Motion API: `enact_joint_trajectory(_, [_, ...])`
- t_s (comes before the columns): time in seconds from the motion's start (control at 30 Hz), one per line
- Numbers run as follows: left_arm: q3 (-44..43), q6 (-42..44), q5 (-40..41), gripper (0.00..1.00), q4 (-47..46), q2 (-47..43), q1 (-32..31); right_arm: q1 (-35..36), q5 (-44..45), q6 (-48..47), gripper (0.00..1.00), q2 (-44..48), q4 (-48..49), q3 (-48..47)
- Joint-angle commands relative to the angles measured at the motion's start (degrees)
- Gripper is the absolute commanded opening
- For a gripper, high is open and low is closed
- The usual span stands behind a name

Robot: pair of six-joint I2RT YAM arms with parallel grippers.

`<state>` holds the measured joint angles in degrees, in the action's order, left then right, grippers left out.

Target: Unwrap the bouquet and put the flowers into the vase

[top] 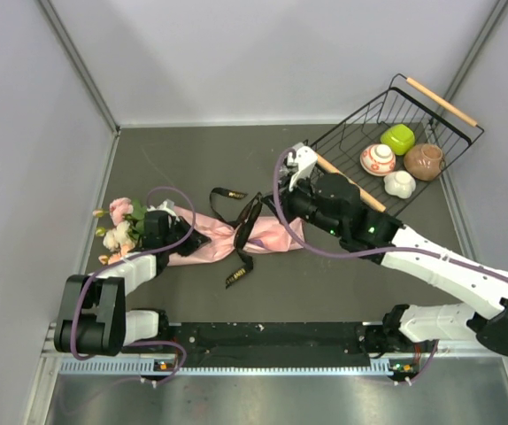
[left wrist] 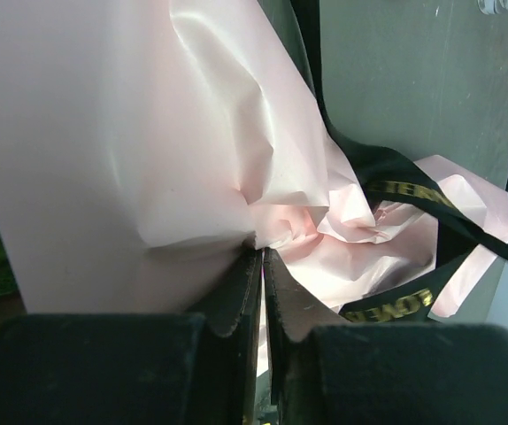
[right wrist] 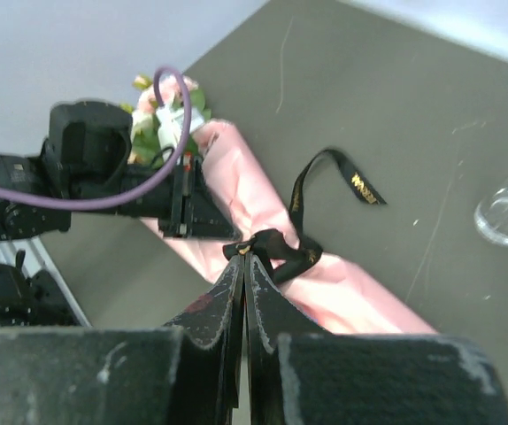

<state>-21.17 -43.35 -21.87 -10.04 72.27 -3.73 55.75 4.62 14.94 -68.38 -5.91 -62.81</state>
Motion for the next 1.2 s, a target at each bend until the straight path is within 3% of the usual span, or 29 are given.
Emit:
enact_joint_trajectory(0.0, [0.3,2.0,2.6,0.10,1.8,0.9,0.9,0.2,4.9,-5.0,0.00,4.1,-2.4,-7.1])
enact_joint_trajectory(0.5, [0.1,2.0,2.6,0.10,2.3,1.2,1.0,0.2,15.7,-17.7,0.00,16.9,-9.0,-19.2])
enact_joint_trajectory(1.17, [0.0,2.2,2.6,0.10,2.7,0.9,1.0,0.2,36.9,-34.6,0.00,32.6,-14.6,-25.3])
